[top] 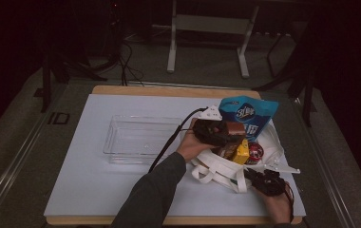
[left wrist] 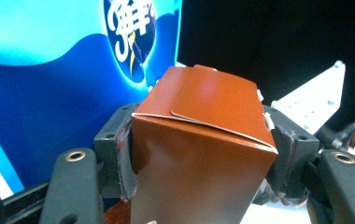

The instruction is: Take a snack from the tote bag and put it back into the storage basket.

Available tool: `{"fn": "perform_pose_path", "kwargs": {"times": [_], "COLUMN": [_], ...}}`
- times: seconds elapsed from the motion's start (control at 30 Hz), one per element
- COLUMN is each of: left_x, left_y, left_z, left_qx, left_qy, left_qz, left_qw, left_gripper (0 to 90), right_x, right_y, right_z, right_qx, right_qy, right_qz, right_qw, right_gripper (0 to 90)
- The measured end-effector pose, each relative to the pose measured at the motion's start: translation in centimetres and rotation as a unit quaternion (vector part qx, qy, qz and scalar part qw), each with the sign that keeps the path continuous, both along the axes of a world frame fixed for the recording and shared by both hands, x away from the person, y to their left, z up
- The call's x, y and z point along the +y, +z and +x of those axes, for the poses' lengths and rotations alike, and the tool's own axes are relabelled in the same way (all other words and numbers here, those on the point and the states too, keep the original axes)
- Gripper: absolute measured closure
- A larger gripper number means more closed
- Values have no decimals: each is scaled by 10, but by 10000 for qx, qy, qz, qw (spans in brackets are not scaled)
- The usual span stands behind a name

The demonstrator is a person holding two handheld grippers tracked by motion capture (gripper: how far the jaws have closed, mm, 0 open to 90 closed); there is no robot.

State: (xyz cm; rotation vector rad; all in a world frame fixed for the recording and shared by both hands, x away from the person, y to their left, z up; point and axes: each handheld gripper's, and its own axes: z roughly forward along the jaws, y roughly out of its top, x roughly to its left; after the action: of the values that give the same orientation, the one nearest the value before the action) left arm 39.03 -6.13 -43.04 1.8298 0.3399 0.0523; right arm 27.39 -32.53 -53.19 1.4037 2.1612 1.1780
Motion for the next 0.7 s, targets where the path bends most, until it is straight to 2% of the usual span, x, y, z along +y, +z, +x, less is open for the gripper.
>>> {"fn": "perform_pose_path", "kwargs": {"times": [0.4,0.7], "left_x": [4,8], "left_y": [4,11], "left_z": [-2,-3], "left_qx": [-137,-202], "left_qy": [-13,-5], "left_qz": [124,137], "left_qw": [9998,9997], "left_gripper": [403,413], "right_x": [0,-1], "right_y": [0,-1], "right_z": [0,0], "right_qx": [0,-14], "right_qy": [18,37], "right_qz": [22,34], "right_qw": [10000,10000], "right_gripper": [781,781]}}
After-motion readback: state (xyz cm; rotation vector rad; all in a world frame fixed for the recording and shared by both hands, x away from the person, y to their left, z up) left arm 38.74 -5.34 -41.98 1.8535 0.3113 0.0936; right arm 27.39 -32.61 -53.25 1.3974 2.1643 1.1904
